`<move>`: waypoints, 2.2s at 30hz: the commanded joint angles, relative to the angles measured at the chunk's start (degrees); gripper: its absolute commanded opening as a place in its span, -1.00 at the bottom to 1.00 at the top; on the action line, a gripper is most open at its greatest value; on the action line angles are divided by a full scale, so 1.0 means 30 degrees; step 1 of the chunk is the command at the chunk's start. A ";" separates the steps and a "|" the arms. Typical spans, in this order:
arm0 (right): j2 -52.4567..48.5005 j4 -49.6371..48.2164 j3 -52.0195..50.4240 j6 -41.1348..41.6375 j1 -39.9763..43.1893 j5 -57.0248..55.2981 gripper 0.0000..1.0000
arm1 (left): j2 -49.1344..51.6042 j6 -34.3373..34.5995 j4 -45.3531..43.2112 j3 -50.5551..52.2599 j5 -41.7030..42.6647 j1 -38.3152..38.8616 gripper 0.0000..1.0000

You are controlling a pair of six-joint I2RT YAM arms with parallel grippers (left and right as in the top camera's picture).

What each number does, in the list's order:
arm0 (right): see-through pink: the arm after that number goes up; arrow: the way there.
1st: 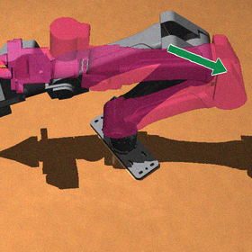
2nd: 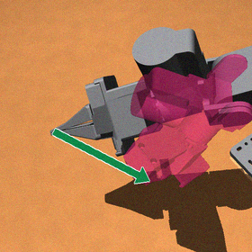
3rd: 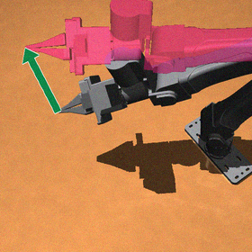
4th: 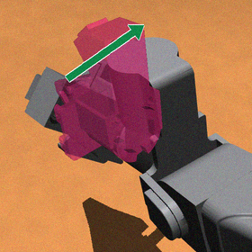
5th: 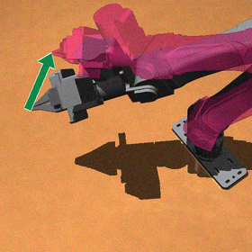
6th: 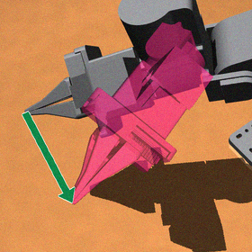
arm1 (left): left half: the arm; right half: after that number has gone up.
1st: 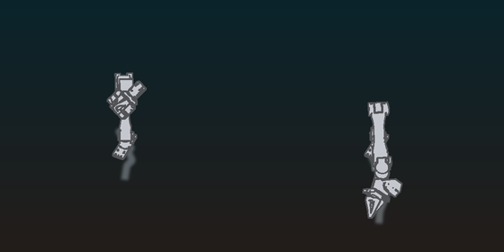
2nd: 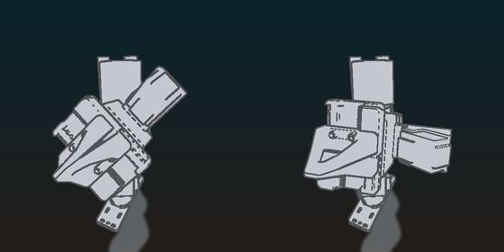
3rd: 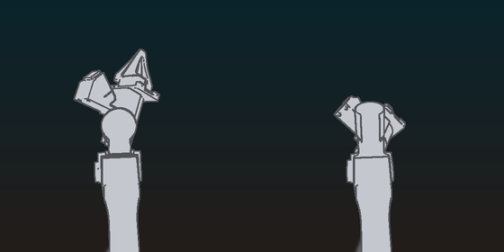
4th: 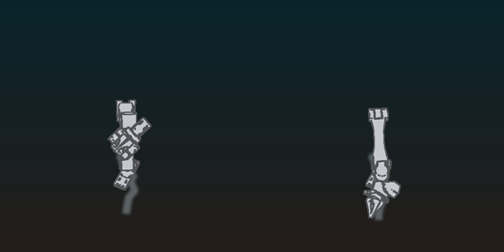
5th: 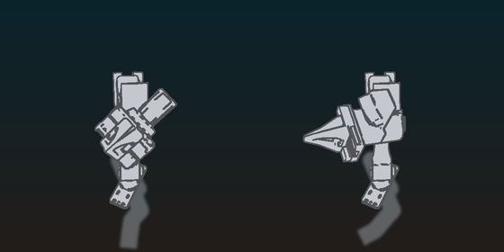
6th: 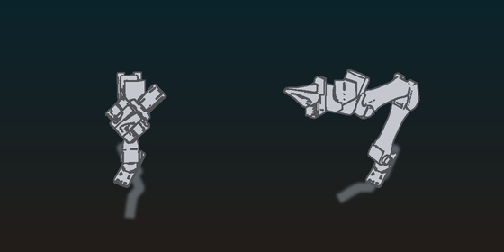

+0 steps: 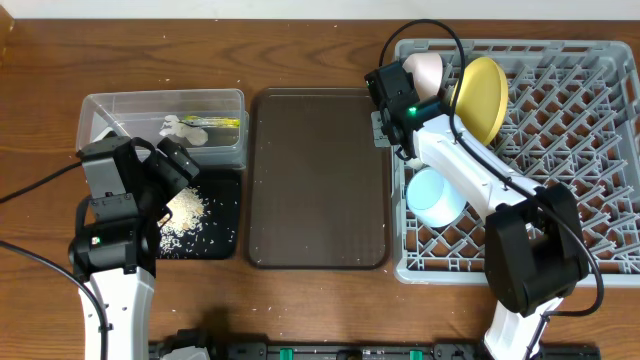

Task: Sort waste into correct bins and load items into the dishwasher rack

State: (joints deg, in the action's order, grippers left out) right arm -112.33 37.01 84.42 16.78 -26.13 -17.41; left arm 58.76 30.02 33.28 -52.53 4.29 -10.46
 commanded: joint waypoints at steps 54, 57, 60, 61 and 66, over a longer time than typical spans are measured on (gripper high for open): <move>-0.0306 0.0954 0.0029 0.0000 -0.0561 0.1617 -0.98 | 0.0022 -0.0044 0.0051 -0.0408 -0.0095 -0.0095 0.87; -0.0306 0.0823 0.0029 -0.0022 -0.0546 0.1610 -0.64 | 0.0022 -0.0044 0.0051 -0.0408 -0.0095 -0.0102 0.87; -0.0299 0.0423 0.0044 -0.0401 -0.0474 0.1326 -0.47 | 0.0022 -0.0044 0.0051 -0.0408 -0.0095 -0.0102 0.87; -0.0255 0.0342 0.0087 -0.0546 -0.0430 0.1013 -0.46 | 0.0022 -0.0044 0.0051 -0.0408 -0.0095 -0.0095 0.87; 0.0692 0.0415 0.1056 -0.0663 -0.0291 0.0772 -0.42 | 0.0022 -0.0044 0.0051 -0.0408 -0.0095 -0.0102 0.87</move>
State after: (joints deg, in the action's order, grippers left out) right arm -112.46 38.54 85.08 15.88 -26.92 -16.19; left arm 58.76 30.02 33.28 -52.53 4.29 -10.46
